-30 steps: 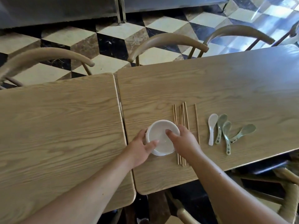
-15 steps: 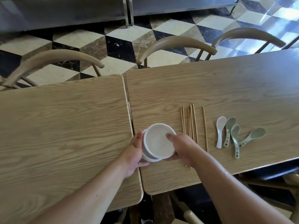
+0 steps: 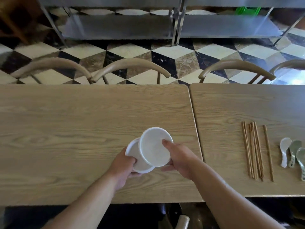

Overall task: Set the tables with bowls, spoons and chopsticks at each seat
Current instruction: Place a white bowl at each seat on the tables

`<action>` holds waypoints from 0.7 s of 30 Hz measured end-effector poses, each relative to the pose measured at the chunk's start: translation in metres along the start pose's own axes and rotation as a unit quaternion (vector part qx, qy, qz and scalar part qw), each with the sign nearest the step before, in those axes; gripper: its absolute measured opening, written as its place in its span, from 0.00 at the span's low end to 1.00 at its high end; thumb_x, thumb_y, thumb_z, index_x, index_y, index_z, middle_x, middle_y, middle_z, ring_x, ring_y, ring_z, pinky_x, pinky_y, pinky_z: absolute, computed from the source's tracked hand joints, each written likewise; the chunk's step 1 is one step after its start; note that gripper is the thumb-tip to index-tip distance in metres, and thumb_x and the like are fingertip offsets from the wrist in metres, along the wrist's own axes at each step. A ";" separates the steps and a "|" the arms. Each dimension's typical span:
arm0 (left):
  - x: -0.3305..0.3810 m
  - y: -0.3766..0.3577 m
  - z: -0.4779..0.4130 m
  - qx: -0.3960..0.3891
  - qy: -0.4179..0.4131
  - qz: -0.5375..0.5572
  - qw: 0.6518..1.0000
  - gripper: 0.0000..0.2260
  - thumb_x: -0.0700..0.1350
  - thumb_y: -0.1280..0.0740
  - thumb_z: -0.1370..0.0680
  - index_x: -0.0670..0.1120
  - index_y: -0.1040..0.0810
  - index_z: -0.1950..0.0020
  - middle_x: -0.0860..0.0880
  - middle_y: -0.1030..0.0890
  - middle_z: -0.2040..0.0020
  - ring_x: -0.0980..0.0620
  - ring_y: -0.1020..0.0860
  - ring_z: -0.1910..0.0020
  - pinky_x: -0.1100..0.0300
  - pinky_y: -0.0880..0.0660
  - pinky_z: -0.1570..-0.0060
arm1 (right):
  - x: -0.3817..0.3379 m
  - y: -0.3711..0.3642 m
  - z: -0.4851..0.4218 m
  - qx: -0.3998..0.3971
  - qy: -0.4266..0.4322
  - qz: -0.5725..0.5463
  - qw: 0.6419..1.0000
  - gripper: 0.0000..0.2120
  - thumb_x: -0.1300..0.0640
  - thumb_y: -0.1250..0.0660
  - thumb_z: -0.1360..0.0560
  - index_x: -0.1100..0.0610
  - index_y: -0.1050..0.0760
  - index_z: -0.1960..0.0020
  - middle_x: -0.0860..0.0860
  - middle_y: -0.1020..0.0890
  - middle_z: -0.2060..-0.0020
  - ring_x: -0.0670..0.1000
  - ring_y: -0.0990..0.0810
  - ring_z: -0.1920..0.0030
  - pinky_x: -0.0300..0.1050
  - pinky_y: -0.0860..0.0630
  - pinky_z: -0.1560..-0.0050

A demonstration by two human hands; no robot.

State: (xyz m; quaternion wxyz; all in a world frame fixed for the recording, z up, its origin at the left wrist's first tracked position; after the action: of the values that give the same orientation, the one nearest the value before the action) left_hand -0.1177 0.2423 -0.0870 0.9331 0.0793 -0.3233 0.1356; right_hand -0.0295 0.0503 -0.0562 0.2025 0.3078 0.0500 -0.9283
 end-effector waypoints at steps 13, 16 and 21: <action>-0.052 0.190 0.032 0.064 0.003 0.040 0.997 0.23 0.32 0.39 0.19 0.59 0.26 0.34 0.46 0.21 0.38 0.39 0.15 0.43 0.50 0.13 0.63 | 0.066 -0.102 -0.002 0.157 0.012 0.000 0.988 0.23 0.67 0.42 0.25 0.56 0.28 0.32 0.61 0.19 0.44 0.54 0.17 0.71 0.45 0.19 0.70; -0.061 0.192 0.030 0.060 0.001 0.042 0.997 0.24 0.32 0.39 0.19 0.58 0.25 0.33 0.46 0.21 0.38 0.40 0.15 0.43 0.48 0.13 0.61 | 0.080 -0.102 -0.018 0.160 0.006 -0.024 0.987 0.25 0.69 0.43 0.25 0.57 0.28 0.30 0.62 0.20 0.40 0.56 0.17 0.71 0.48 0.18 0.65; -0.067 0.189 0.026 0.064 0.004 0.042 0.997 0.23 0.31 0.38 0.18 0.58 0.25 0.34 0.46 0.21 0.38 0.40 0.16 0.42 0.47 0.12 0.59 | 0.085 -0.105 -0.043 0.151 0.019 -0.033 0.988 0.27 0.70 0.44 0.26 0.57 0.27 0.30 0.62 0.19 0.39 0.55 0.18 0.73 0.46 0.20 0.68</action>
State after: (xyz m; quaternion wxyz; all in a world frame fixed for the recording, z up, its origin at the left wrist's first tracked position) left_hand -0.2409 0.4019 -0.0973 0.9212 0.1243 -0.3129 0.1952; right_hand -0.1106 0.1261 -0.1446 0.1217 0.3505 -0.0770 -0.9254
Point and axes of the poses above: each hand's wrist, its own z-axis away from the middle knuckle, its own y-axis out of the back of the hand, x = y × z, the point moved 7 cm from there along -z, towards the middle knuckle
